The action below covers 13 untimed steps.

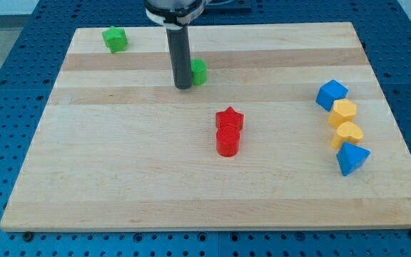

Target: Place the green circle right to the green star

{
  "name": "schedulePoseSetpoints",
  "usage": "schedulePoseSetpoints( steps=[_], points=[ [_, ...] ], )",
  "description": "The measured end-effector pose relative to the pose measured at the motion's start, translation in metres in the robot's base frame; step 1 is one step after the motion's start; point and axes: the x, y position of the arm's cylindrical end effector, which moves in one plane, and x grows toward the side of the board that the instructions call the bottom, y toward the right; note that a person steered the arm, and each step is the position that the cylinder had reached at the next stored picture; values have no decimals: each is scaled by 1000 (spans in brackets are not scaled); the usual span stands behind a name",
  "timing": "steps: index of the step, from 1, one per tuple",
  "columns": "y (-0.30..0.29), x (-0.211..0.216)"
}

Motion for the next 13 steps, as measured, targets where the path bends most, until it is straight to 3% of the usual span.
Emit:
schedulePoseSetpoints(
  steps=[2, 3, 5, 6, 8, 11, 13],
  points=[
    [0, -52],
    [-4, -52],
    [-19, 45],
    [30, 50],
    [46, 39],
    [45, -41],
    [45, -52]
  ],
)
